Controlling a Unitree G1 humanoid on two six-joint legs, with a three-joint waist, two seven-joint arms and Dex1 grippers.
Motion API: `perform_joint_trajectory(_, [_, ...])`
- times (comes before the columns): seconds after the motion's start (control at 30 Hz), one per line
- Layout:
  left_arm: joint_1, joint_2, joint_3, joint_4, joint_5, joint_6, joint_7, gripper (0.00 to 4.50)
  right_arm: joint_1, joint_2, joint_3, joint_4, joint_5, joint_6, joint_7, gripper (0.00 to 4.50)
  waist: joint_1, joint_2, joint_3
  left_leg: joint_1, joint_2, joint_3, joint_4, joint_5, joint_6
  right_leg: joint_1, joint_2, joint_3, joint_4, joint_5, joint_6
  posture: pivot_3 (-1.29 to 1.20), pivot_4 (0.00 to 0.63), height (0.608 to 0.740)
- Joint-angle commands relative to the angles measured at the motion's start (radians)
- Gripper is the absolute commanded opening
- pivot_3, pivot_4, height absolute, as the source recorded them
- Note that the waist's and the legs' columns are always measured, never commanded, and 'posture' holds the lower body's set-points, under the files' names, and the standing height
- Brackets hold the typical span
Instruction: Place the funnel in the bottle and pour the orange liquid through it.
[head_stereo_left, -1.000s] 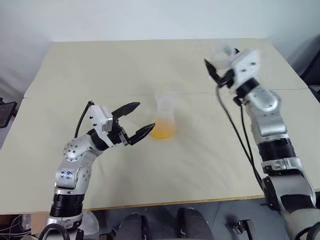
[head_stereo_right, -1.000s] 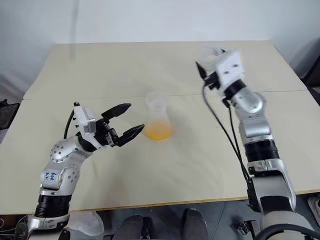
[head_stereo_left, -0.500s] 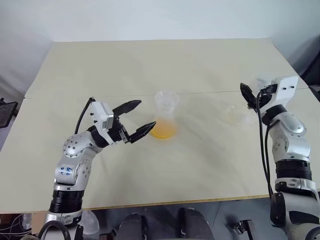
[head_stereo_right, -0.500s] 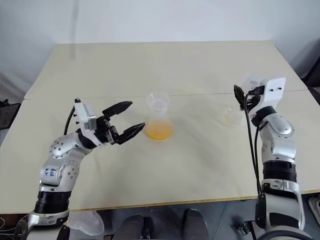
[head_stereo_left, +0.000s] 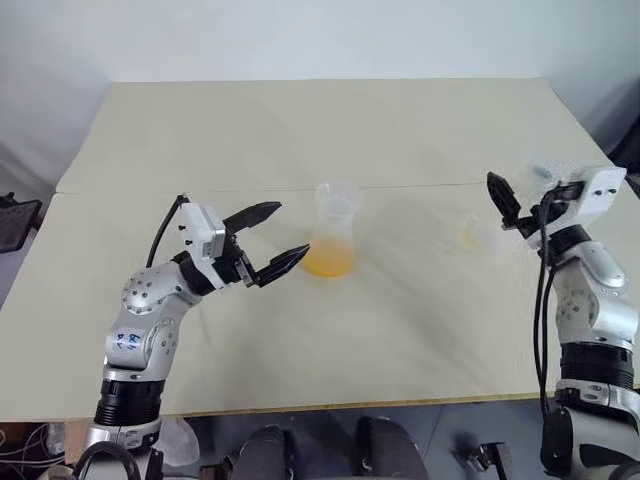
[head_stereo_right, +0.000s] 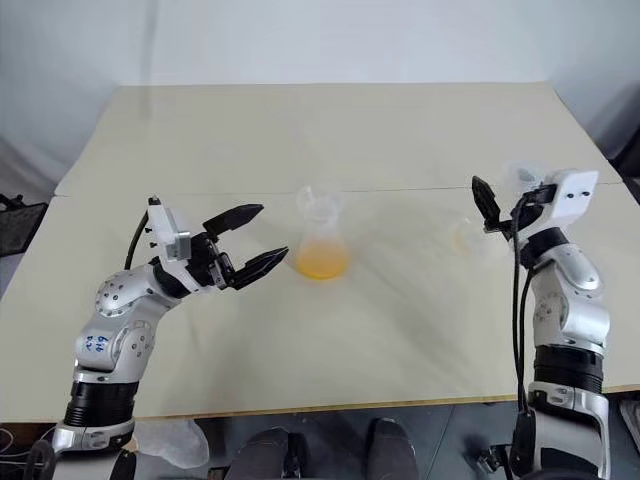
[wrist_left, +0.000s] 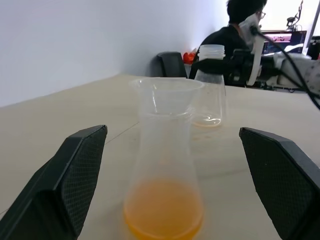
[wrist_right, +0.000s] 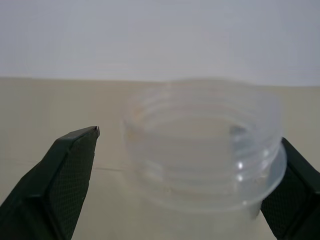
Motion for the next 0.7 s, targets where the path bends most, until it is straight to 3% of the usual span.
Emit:
perform_joint_trajectory(0.03, [0.003,0.015,0.03,-0.025,-0.02,-0.011,-0.004,4.5,0.004,-0.047,-0.061,-0.066,0.045,0.006,0.034,4.46,0.001,0.0,0.0,0.0,0.0,0.0,0.0,0.0,0.0,0.0,0.0,0.0,0.0,0.0,0.0,0.0,0.15,0.74])
perform_joint_trajectory(0.27, [-0.002,0.026,0.04,-0.015,-0.016,-0.01,-0.018,4.5,-0.086,-0.07,-0.088,-0.021,0.051,-0.064,0.078,4.46,-0.004,0.0,0.0,0.0,0.0,0.001,0.0,0.0,0.0,0.0,0.0,0.0,0.0,0.0,0.0,0.0,0.15,0.74])
perform_joint_trajectory(0.43, [0.006,0.041,0.047,-0.015,-0.011,-0.008,-0.025,4.5,-0.164,-0.094,-0.043,0.017,0.036,-0.119,0.189,4.46,-0.005,0.0,0.0,0.0,0.0,0.001,0.0,0.0,0.0,0.0,0.0,0.0,0.0,0.0,0.0,0.0,0.15,0.74])
perform_joint_trajectory(0.57, [0.031,0.078,0.044,-0.026,-0.003,-0.005,-0.048,4.5,-0.201,-0.082,-0.008,-0.025,0.106,-0.104,0.342,4.46,-0.005,0.0,0.0,0.0,0.0,0.0,0.0,0.0,0.0,0.0,0.0,0.0,0.0,0.0,0.0,0.0,0.15,0.74])
perform_joint_trajectory(0.7, [0.082,0.132,0.067,-0.037,-0.001,0.007,-0.06,4.5,-0.079,-0.132,0.111,-0.184,0.181,0.073,0.546,4.46,-0.002,0.0,0.0,0.0,0.0,-0.001,-0.001,0.0,0.0,0.0,0.0,-0.001,0.0,0.0,0.0,0.0,0.15,0.74])
